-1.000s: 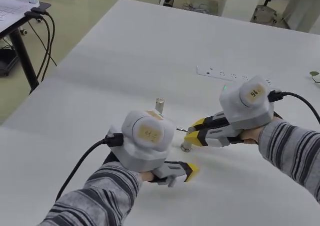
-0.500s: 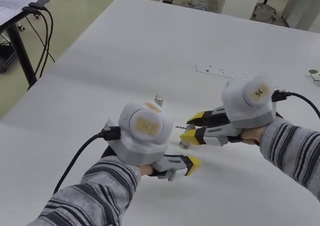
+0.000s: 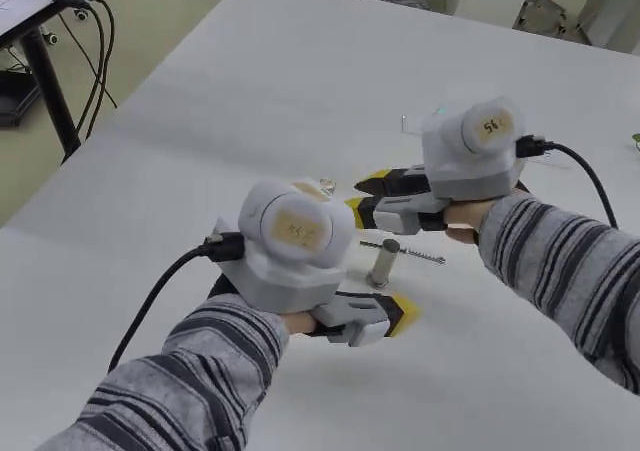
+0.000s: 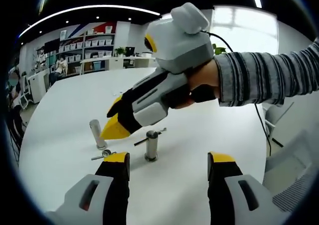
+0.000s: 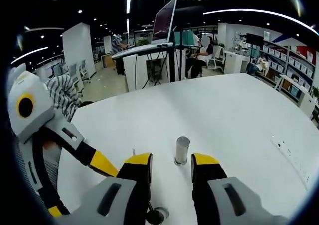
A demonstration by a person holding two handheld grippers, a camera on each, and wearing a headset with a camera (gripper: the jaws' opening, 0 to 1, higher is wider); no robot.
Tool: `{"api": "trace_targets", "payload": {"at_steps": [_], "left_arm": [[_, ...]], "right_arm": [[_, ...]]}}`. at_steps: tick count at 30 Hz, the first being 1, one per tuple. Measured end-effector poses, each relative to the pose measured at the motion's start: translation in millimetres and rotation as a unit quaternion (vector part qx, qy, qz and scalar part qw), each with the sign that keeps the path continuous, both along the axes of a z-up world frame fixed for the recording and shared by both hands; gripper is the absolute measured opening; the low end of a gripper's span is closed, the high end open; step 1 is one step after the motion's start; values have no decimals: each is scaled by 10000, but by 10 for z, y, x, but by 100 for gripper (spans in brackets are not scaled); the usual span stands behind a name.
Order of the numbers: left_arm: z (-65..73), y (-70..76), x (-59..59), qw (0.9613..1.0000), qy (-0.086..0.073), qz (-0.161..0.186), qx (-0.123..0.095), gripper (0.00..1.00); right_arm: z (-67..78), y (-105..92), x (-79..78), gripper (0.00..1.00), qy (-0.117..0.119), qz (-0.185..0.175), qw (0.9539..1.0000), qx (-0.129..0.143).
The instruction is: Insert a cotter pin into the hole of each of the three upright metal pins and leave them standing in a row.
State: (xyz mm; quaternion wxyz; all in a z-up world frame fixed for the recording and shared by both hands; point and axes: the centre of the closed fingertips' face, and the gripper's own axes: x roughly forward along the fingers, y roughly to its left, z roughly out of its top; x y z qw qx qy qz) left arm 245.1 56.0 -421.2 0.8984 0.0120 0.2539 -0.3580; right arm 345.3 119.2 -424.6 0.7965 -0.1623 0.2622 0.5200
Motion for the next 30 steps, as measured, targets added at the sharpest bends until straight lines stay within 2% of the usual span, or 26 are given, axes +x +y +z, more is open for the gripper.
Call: {"api": "trace_targets", "payload": {"at_steps": [2,5,8,11,16,22,26,30], "left_arm": [[-11,6,-3,10000,21,-7,29,64],[10,3,-7,10000,27,-22,-14,65],[17,6,-3,10000,19,-17,-28,67],[14,4,1,10000,43,-15,-49,68],[-9,-22,-17,9999,96,-91,-15,69],[-29,-16,-16,9999,119,-95,21,69],[-41,-32,-27,9998,143,-131,25,69],[-57,-34,-31,9998,152,-143,59,69]], "right_arm": [[-53,49,34,26,79,-62,9999,-16],[-170,99,182,25,116,-116,9999,-45],[-260,154,216,24,139,-188,9997,-100],[-279,196,224,22,181,-227,9995,-85],[-391,244,259,18,244,-263,9993,-106],[-363,225,258,10,154,-314,9993,-134],[-350,214,251,9,294,-396,9988,-82],[-338,209,238,9,89,-281,9992,-253]]}}
